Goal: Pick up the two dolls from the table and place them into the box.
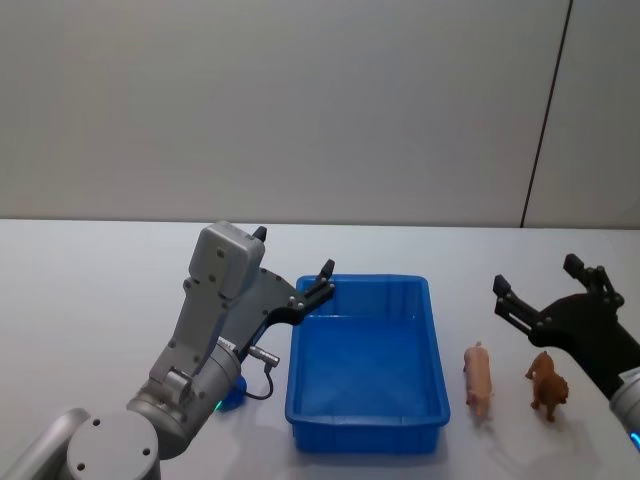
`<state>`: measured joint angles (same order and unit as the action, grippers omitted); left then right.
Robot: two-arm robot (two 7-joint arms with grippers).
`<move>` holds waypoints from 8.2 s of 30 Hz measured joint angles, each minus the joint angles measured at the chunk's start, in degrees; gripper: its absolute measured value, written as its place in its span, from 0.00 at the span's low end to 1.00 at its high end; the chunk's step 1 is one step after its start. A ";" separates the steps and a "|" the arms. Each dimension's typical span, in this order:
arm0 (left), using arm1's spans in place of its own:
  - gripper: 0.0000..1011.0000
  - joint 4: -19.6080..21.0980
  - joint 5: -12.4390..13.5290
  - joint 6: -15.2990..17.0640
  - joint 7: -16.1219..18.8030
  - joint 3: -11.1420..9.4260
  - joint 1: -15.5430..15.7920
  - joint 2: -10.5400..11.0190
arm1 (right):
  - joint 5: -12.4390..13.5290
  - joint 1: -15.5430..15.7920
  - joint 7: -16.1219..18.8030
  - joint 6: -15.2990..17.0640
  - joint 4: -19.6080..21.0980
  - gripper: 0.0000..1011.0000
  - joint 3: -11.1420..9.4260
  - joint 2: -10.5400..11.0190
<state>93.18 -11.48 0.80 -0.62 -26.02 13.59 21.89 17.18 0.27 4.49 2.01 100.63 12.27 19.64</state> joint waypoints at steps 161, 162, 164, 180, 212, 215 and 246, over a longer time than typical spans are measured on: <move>0.99 0.00 0.00 -0.01 0.00 0.00 0.00 0.00 | -9.06 -6.29 12.00 15.91 -6.55 0.99 4.52 -3.66; 0.99 0.00 0.00 0.00 0.00 0.00 0.00 0.00 | -8.74 -5.96 11.57 16.12 -6.45 0.99 4.23 -3.28; 0.99 0.00 0.00 0.00 0.00 0.00 0.00 0.00 | -8.49 -5.72 11.19 16.30 -6.42 0.99 3.99 -2.99; 0.99 0.00 0.00 0.00 0.00 0.00 0.00 0.00 | -7.47 -4.95 8.12 18.53 -9.42 0.99 2.79 -1.85; 0.99 0.00 0.00 0.00 -0.01 0.00 0.00 0.00 | -10.47 -10.38 7.04 19.65 -20.41 0.90 4.69 -6.32; 0.99 0.00 0.00 0.00 0.00 0.00 0.00 0.00 | -10.68 -10.89 6.53 19.90 -21.40 0.82 4.83 -6.76; 0.99 0.00 0.00 0.00 0.00 0.00 0.00 0.00 | -11.86 -11.53 0.95 17.03 -19.58 0.36 4.49 -7.78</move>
<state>93.18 -11.48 0.79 -0.63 -26.02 13.59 21.89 5.32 -11.26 5.43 19.04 81.05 16.76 11.86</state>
